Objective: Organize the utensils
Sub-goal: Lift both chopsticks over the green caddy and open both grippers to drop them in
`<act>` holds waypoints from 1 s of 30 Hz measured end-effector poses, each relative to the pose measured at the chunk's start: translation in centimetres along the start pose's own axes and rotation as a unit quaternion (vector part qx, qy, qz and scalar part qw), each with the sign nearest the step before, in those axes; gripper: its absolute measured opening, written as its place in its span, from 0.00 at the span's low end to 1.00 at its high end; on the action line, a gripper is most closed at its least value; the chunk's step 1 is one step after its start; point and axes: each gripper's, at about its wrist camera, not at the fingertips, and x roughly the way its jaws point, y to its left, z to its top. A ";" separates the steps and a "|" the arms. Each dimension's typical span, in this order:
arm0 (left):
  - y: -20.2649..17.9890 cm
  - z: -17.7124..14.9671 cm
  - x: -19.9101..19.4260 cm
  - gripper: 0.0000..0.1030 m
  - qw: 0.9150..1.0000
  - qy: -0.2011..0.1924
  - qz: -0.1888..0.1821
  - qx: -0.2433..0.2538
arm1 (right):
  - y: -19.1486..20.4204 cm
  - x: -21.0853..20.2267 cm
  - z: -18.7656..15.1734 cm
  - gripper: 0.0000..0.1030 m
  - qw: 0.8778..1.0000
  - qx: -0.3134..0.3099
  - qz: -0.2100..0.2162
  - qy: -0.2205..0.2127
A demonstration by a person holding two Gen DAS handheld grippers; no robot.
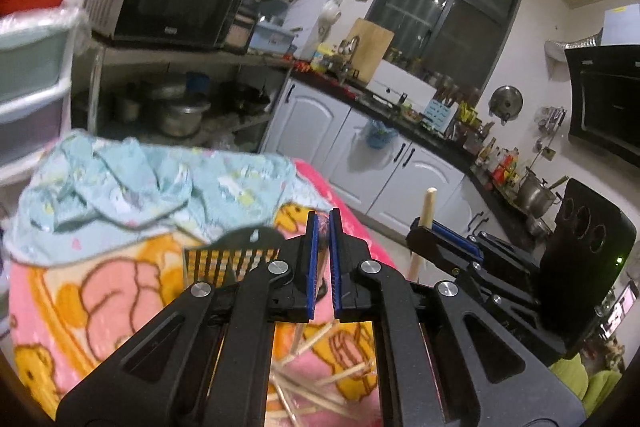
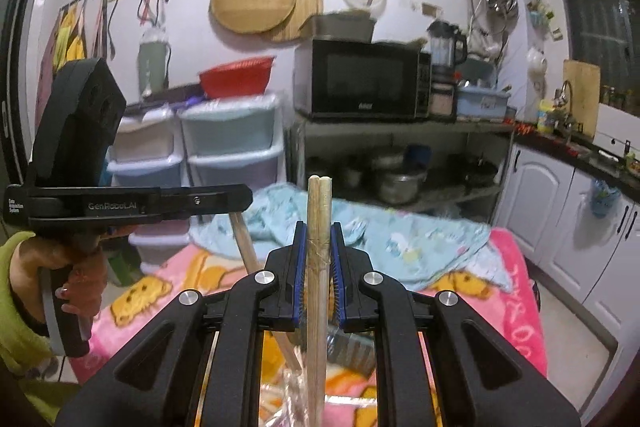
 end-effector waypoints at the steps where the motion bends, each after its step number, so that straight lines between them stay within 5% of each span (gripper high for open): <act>1: -0.2 0.3 0.0 0.03 1.000 -0.004 0.001 0.003 | -0.3 -0.1 0.3 0.11 1.000 0.001 -0.004 -0.008; 16: 0.7 4.4 1.7 0.03 0.997 -0.046 0.055 0.027 | -5.1 2.8 2.2 0.11 0.986 0.060 -0.082 -0.134; 30: 2.1 1.6 6.1 0.03 0.996 -0.028 0.078 0.039 | -7.1 8.7 -2.0 0.13 0.980 0.091 -0.131 -0.118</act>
